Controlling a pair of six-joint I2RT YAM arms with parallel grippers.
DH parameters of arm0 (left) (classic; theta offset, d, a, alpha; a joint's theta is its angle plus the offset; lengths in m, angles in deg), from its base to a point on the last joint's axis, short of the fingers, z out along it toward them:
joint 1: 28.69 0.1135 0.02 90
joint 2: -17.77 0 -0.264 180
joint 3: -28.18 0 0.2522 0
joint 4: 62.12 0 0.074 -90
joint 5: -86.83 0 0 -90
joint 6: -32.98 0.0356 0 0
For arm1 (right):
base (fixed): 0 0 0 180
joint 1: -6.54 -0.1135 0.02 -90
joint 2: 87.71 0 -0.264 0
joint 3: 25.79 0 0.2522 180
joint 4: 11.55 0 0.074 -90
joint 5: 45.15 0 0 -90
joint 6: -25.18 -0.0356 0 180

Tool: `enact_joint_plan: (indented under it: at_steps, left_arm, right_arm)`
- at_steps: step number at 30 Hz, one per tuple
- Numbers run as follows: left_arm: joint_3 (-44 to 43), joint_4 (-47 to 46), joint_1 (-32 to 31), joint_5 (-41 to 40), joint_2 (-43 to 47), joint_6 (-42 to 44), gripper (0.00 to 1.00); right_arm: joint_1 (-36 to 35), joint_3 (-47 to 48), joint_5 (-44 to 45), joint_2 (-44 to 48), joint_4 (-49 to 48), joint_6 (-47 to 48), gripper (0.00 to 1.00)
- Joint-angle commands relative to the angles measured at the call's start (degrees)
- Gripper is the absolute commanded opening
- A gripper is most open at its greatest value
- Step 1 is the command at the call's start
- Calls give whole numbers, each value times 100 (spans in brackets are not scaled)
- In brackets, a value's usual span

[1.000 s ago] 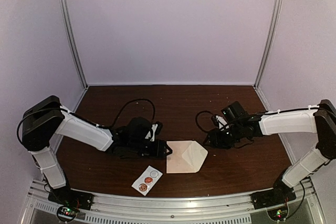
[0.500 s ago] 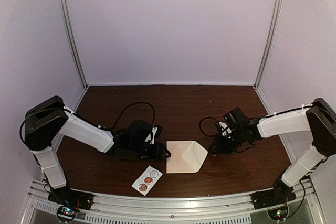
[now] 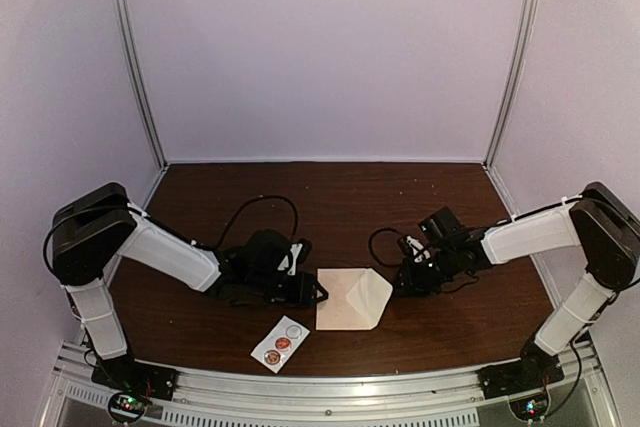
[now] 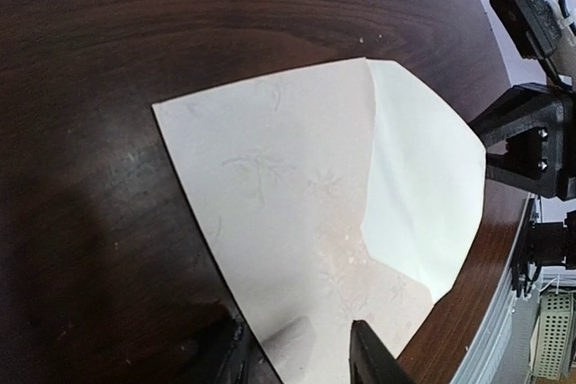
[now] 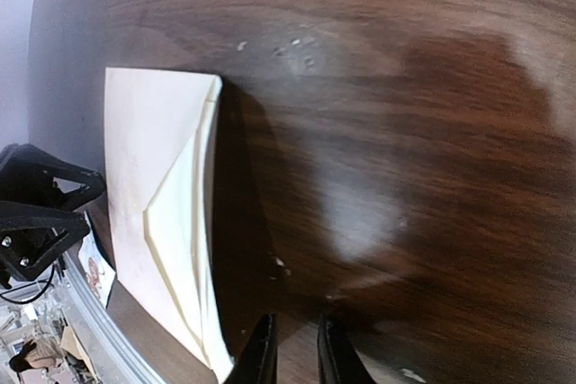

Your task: Place the letter into the envelope and seal it

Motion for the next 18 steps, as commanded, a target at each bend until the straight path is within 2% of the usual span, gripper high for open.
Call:
enact_joint_plan:
  at_steps: [1, 18]
  left_arm:
    - [-65, -76, 20, 62, -164, 2, 40]
    - [-1, -217, 23, 149, -219, -84, 39]
  right_arm:
    - [-261, 255, -495, -182, -436, -35, 16]
    - [-1080, 987, -734, -1358, -1511, -700, 11]
